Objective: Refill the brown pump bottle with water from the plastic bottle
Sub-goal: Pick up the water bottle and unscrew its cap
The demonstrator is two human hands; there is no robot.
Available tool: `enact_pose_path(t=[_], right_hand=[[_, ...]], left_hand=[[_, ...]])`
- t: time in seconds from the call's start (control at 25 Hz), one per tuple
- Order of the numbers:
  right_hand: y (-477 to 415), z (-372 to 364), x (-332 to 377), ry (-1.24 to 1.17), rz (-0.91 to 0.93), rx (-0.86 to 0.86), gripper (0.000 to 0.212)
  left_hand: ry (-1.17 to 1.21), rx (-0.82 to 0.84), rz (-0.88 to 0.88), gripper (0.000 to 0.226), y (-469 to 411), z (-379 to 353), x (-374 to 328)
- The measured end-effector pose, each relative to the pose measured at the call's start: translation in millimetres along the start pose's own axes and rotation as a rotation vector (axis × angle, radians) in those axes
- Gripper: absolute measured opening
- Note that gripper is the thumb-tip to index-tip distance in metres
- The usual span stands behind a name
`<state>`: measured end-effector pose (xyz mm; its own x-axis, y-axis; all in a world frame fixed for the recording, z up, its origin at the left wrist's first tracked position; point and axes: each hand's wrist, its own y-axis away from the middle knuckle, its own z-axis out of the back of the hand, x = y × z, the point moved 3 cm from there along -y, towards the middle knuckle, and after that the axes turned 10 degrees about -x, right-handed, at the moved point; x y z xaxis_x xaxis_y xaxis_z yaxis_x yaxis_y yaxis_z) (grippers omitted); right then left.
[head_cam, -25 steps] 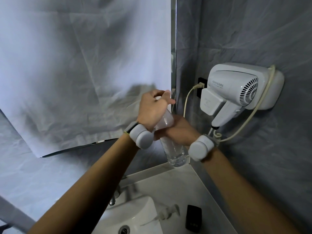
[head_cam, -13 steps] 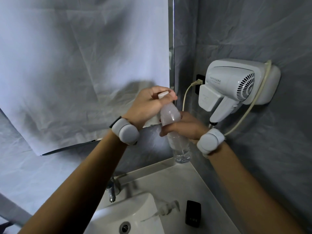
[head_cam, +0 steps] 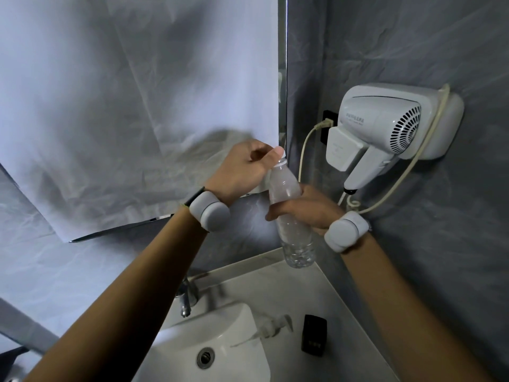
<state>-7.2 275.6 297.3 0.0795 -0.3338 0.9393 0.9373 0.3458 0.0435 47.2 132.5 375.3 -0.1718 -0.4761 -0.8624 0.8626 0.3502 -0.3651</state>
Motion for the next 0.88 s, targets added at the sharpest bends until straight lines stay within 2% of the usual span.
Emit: enact_pose_path(t=[0.24,0.32,0.48,0.56,0.64,0.88], right_hand=[[11,6,-23,0.033,-0.037,-0.049,0.048],[13,12,-35,0.033,-0.053,-0.075,0.046],[19,28,-55,0.032,-0.092,-0.132,0.067],[21,35,-65,0.027,-0.122,-0.163,0.082],[25,39,-77,0.017,-0.148,-0.163,0.088],[43,40,-117,-0.048,-0.22,-0.199,0.071]], left_hand=[[0.097,-0.106,0.172,0.034,-2,-7,20],[0.105,-0.062,0.27,0.044,1,-8,32],[-0.028,0.094,0.291,0.034,25,-13,70],[-0.091,0.142,0.303,0.03,37,-18,94],[-0.11,0.162,0.34,0.03,49,-25,118],[-0.177,0.143,0.531,0.042,88,-54,184]])
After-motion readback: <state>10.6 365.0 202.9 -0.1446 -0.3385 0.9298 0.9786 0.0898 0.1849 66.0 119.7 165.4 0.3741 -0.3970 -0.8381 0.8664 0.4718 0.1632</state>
